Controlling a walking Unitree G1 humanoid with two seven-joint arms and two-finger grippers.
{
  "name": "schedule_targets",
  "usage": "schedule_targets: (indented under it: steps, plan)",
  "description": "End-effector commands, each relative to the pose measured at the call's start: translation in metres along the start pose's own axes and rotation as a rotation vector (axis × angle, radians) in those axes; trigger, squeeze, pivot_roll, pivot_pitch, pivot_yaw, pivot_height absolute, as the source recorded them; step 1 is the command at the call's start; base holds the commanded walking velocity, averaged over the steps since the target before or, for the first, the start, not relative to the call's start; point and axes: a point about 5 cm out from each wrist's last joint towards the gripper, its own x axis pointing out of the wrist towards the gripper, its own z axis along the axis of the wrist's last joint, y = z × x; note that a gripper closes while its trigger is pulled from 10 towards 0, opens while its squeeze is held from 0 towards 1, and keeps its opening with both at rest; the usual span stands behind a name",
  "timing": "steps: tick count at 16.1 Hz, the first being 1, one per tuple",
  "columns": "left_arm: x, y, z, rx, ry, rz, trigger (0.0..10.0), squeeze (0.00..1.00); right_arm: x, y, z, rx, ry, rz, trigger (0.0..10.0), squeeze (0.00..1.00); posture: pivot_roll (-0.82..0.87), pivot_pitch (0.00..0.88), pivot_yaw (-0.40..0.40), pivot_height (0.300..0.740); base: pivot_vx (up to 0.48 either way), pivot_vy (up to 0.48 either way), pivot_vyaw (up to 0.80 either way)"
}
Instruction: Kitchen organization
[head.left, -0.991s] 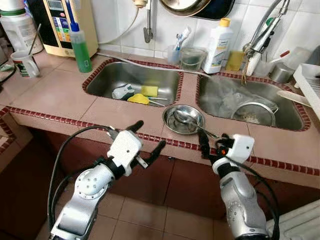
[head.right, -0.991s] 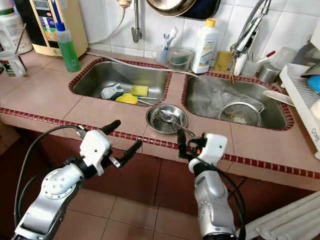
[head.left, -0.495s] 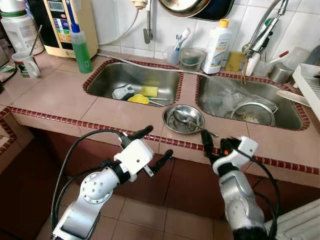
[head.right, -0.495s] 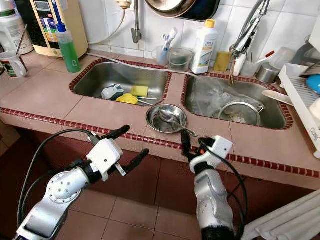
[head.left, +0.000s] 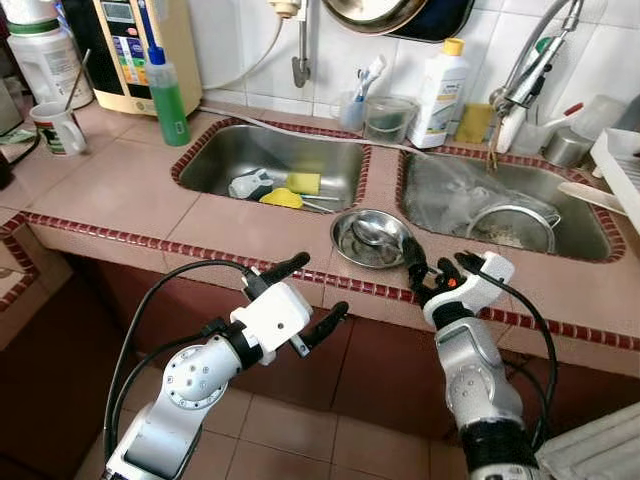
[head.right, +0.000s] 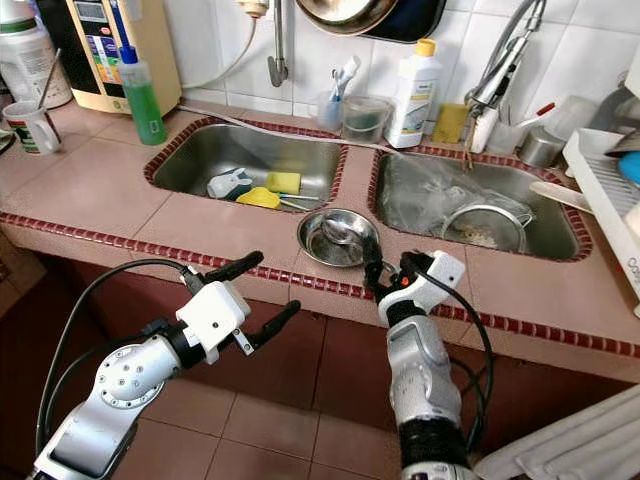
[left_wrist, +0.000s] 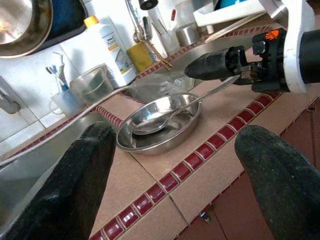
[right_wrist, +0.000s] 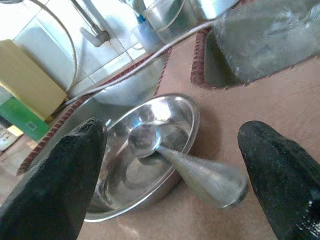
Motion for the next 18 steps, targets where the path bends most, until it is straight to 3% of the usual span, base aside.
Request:
schedule_targets:
  steps: [1,4,6,7,8,9,11,12,13,14,15,16,17,18]
  plan:
    - [0.002,-0.001,0.004,0.029,-0.018,-0.016,10.0,0.00,0.003,0.002,0.002,0.016,-0.007,0.007,7.8,0.00,0.08,0.000,-0.052,0.740,0.000,0.000,0.00]
    - [0.002,-0.004,0.005,0.026,-0.021,-0.020,10.0,0.00,0.006,0.010,-0.001,0.103,0.005,0.038,6.7,0.00,0.09,0.000,-0.058,0.740,0.000,0.000,0.00]
    - [0.003,-0.004,0.005,0.038,-0.018,-0.018,10.0,0.00,0.005,0.009,-0.008,0.120,0.026,0.032,7.1,0.00,0.09,0.000,-0.062,0.740,0.000,0.000,0.00]
    - [0.002,-0.004,0.004,0.034,-0.019,-0.017,10.0,0.00,0.004,0.010,-0.008,0.130,0.027,0.038,4.6,0.00,0.09,0.000,-0.063,0.740,0.000,0.000,0.00]
    - [0.002,-0.004,0.004,0.034,-0.019,-0.017,10.0,0.00,0.004,0.009,-0.009,0.138,0.034,0.035,7.6,0.00,0.09,0.000,-0.064,0.740,0.000,0.000,0.00]
    - [0.002,-0.004,0.004,0.034,-0.019,-0.016,10.0,0.00,0.003,0.009,-0.010,0.139,0.038,0.034,10.0,0.00,0.09,0.000,-0.064,0.740,0.000,0.000,0.00]
    - [0.002,-0.003,0.004,0.035,-0.019,-0.015,10.0,0.00,0.002,0.008,-0.012,0.142,0.043,0.032,10.0,0.00,0.09,0.000,-0.063,0.740,0.000,0.000,0.00]
    - [0.001,-0.003,0.004,0.038,-0.019,-0.015,10.0,0.00,0.000,0.006,-0.013,0.145,0.050,0.024,8.9,0.00,0.09,0.000,-0.064,0.740,0.000,0.000,0.00]
    - [0.001,-0.003,0.005,0.038,-0.020,-0.015,10.0,0.00,-0.002,0.005,-0.015,0.145,0.052,0.022,9.1,0.00,0.09,0.000,-0.062,0.740,0.000,0.000,0.00]
    - [0.001,-0.003,0.005,0.039,-0.020,-0.013,10.0,0.00,-0.005,0.003,-0.017,0.170,0.059,0.012,7.2,0.00,0.09,0.000,-0.060,0.740,0.000,0.000,0.00]
    - [0.001,-0.002,0.005,0.039,-0.020,-0.013,10.0,0.00,-0.007,0.003,-0.019,0.187,0.063,0.009,6.7,0.00,0.09,0.000,-0.060,0.740,0.000,0.000,0.00]
    - [0.001,-0.002,0.005,0.039,-0.020,-0.012,10.0,0.00,-0.009,0.004,-0.022,0.209,0.069,0.007,5.1,0.00,0.09,0.000,-0.058,0.740,0.000,0.000,0.00]
    - [0.001,-0.002,0.005,0.040,-0.020,-0.013,10.0,0.00,-0.014,0.006,-0.026,0.236,0.079,0.014,0.9,0.00,0.09,0.000,-0.057,0.740,0.000,0.000,0.00]
    - [0.001,-0.001,0.005,0.040,-0.019,-0.012,10.0,0.00,-0.018,0.008,-0.030,0.240,0.087,0.028,0.0,0.00,0.09,0.000,-0.055,0.740,0.000,0.000,0.00]
